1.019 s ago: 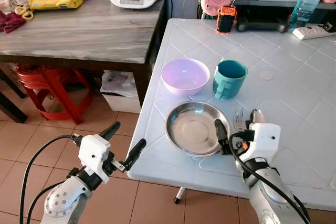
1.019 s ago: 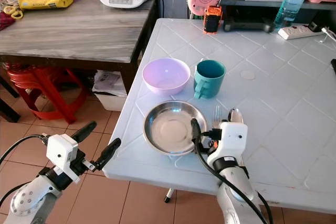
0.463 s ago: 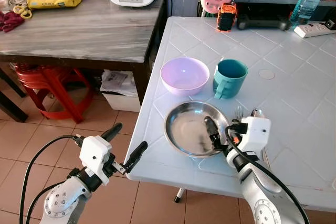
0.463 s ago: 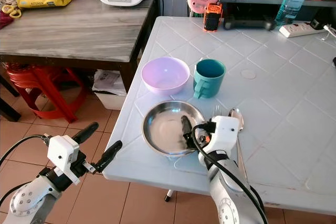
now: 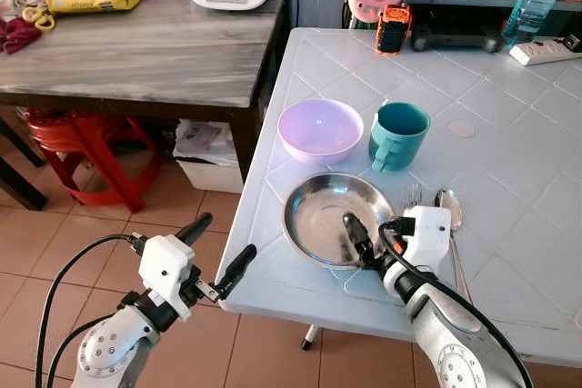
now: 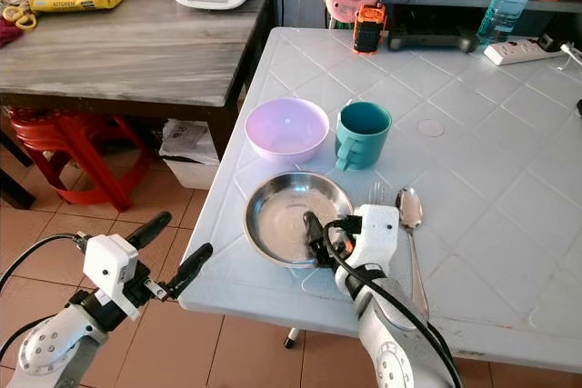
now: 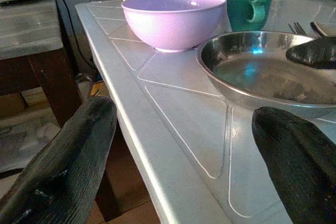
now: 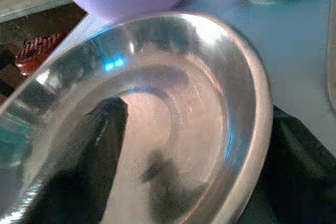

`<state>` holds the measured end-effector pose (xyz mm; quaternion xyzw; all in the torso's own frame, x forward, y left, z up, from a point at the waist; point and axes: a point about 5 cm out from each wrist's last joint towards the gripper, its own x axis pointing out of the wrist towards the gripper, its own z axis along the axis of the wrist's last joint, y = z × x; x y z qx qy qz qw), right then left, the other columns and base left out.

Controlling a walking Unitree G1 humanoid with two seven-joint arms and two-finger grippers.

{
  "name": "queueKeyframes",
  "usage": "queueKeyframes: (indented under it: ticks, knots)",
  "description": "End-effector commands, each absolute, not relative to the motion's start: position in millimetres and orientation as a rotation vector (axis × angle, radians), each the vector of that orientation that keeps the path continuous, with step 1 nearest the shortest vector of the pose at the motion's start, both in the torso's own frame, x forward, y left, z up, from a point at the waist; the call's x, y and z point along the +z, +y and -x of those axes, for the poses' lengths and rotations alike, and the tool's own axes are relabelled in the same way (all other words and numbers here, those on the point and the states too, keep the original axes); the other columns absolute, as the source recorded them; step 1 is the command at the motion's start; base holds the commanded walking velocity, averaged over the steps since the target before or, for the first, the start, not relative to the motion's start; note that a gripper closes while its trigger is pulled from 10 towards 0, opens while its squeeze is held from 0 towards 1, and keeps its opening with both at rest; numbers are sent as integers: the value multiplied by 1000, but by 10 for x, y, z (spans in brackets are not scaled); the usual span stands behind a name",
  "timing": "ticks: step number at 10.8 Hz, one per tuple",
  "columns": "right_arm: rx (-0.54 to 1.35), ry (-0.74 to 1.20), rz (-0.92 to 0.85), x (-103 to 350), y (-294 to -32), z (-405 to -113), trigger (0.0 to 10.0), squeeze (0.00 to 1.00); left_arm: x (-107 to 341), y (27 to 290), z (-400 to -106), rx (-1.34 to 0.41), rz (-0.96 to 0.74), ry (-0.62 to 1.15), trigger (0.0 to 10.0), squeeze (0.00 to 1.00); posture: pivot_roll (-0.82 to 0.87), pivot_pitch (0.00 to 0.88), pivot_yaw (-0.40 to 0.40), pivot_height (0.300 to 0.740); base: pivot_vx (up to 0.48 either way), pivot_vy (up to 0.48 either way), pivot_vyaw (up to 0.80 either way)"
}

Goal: Setting the table

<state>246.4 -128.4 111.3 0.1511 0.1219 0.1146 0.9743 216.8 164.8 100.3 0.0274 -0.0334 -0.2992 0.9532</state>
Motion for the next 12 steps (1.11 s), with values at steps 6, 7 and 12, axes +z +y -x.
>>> queueKeyframes:
  ticks: [6, 7, 12]
  knots:
    - [213, 330, -378, 1025, -1316, -2433, 0, 0, 1001, 1582, -2134, -658, -41, -66, 10000, 0, -2, 131, 43, 740, 0, 0, 0]
    - [218, 344, -376, 1018, -1315, -2434, 0, 0, 1002, 1570, -2120, -675, -31, -70, 10000, 0, -4, 131, 40, 740, 0, 0, 0]
    - [226, 395, -399, 963, -1308, -2414, 0, 0, 966, 1603, -2068, -764, -44, -70, 10000, 0, -7, 133, 40, 740, 0, 0, 0]
